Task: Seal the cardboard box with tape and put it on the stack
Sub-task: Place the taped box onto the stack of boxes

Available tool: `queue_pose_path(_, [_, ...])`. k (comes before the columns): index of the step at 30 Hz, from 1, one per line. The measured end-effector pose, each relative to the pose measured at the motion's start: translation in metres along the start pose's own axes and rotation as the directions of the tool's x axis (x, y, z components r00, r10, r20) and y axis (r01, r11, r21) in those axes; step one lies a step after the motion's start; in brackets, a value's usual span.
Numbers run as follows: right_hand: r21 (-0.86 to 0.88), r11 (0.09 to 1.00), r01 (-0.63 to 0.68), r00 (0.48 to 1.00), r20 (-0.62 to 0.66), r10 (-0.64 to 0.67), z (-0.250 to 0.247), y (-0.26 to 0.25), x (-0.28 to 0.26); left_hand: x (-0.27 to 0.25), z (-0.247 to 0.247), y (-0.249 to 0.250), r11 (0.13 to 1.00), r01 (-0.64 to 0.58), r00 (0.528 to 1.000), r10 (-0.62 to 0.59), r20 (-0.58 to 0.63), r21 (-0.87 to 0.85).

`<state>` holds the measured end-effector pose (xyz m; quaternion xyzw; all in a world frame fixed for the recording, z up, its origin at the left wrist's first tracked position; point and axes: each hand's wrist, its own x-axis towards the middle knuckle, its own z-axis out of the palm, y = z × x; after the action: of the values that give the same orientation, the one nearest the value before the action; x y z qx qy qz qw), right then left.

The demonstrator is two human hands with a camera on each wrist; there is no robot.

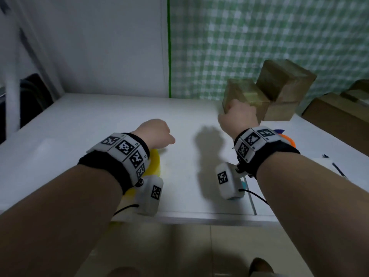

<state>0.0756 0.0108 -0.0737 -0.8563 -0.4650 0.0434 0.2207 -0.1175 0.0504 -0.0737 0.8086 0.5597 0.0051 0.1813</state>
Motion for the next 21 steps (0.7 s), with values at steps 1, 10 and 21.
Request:
queue_pose_path(1, [0.016, 1.0, 0.014, 0.999, 0.036, -0.014, 0.0, -0.002, -0.009, -0.006, 0.003, -0.008, 0.996, 0.03, 0.999, -0.032, 0.029, 0.089])
queue_pose_path(10, [0.083, 0.996, 0.038, 0.982, 0.184, -0.053, -0.004, 0.006, -0.07, -0.04, 0.035, -0.025, 0.984, 0.081, 0.995, -0.09, 0.052, 0.158])
queue_pose_path(21, [0.539, 0.837, -0.101, 0.962, 0.268, -0.057, -0.028, 0.012, -0.104, -0.073, 0.021, 0.024, 0.616, -0.056, 0.997, 0.079, -0.008, -0.785])
